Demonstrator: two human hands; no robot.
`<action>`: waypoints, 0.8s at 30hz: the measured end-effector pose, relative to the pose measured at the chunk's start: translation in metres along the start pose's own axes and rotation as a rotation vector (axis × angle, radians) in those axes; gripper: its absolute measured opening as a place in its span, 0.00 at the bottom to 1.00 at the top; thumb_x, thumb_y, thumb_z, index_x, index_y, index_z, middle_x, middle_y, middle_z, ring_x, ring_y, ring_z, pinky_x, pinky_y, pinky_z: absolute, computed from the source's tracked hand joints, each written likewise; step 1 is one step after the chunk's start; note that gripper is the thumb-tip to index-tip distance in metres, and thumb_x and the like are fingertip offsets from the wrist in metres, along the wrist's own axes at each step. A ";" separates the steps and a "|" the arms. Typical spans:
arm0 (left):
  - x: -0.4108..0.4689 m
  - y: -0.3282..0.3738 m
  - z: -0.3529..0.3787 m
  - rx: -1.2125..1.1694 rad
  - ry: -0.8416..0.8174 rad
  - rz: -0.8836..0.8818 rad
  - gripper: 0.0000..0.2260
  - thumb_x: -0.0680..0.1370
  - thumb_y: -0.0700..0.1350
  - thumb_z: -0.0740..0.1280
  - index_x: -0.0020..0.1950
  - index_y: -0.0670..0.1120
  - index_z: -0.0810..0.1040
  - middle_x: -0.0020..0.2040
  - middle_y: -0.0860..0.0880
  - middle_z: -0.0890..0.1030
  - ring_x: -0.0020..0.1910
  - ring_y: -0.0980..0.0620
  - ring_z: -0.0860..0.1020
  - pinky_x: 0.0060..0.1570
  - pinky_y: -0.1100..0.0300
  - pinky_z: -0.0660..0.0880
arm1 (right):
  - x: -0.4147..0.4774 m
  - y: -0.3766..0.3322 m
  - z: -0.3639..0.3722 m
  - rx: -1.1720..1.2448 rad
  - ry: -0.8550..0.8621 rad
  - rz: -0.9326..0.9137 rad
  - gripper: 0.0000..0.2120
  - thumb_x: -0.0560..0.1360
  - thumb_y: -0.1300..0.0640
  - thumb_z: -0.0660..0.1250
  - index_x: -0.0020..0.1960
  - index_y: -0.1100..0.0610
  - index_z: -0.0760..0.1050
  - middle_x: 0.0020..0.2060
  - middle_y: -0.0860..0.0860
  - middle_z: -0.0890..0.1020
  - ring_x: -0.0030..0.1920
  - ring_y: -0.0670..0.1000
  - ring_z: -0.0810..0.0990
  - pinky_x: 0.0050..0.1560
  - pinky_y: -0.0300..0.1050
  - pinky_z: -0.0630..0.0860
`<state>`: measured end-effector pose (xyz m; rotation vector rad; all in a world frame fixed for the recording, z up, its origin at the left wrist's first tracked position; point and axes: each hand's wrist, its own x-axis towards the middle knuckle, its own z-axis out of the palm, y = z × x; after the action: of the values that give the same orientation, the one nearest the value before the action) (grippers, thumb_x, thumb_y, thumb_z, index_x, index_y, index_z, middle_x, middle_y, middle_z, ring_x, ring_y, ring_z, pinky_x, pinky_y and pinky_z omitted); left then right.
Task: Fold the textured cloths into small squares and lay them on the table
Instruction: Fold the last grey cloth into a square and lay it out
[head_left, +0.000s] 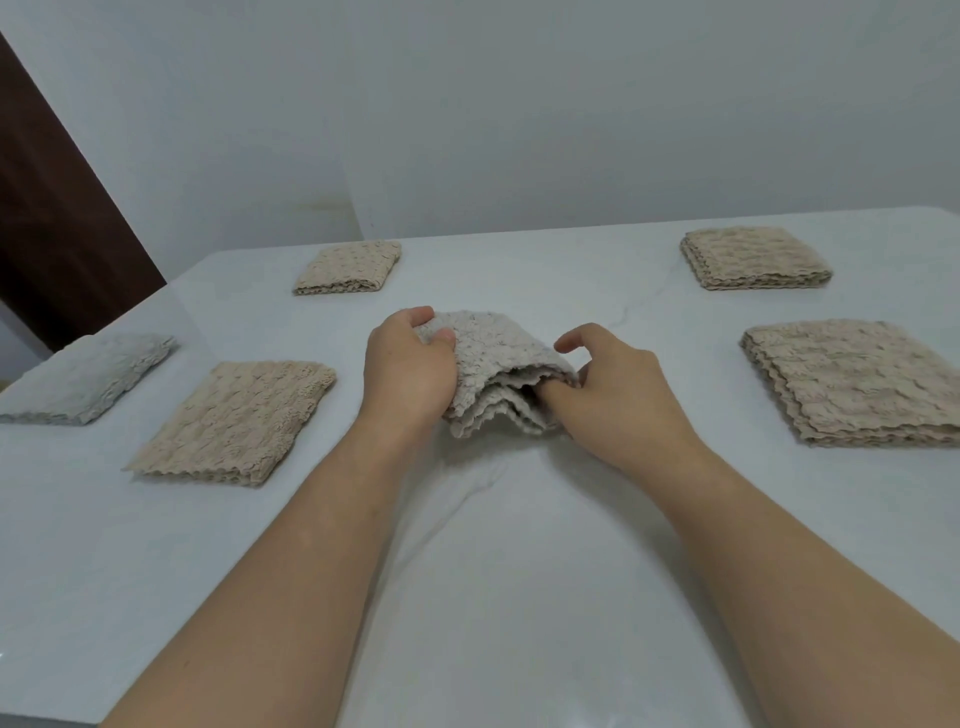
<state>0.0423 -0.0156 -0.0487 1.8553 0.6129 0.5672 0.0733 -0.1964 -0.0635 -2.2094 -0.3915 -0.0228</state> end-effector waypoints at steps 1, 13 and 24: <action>0.000 0.000 0.000 -0.001 0.002 0.000 0.19 0.82 0.44 0.67 0.73 0.47 0.74 0.70 0.48 0.76 0.69 0.47 0.75 0.70 0.48 0.72 | -0.001 0.000 0.001 0.024 -0.016 0.012 0.19 0.71 0.51 0.68 0.62 0.46 0.72 0.36 0.49 0.84 0.37 0.49 0.83 0.41 0.51 0.82; 0.003 -0.004 -0.002 0.205 -0.035 0.100 0.19 0.82 0.46 0.67 0.74 0.47 0.73 0.74 0.47 0.71 0.70 0.49 0.73 0.72 0.56 0.67 | 0.004 0.002 0.006 0.172 -0.005 0.026 0.19 0.77 0.62 0.57 0.65 0.48 0.69 0.39 0.54 0.83 0.37 0.54 0.84 0.39 0.54 0.83; -0.009 -0.005 0.019 0.114 -0.023 0.120 0.18 0.82 0.46 0.67 0.73 0.48 0.74 0.73 0.49 0.73 0.72 0.50 0.72 0.74 0.50 0.68 | 0.009 -0.008 0.011 0.602 0.042 0.288 0.13 0.78 0.53 0.55 0.55 0.52 0.76 0.44 0.54 0.85 0.36 0.54 0.84 0.31 0.47 0.79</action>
<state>0.0467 -0.0331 -0.0606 2.0136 0.5309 0.5985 0.0781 -0.1809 -0.0635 -1.6453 -0.0378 0.1814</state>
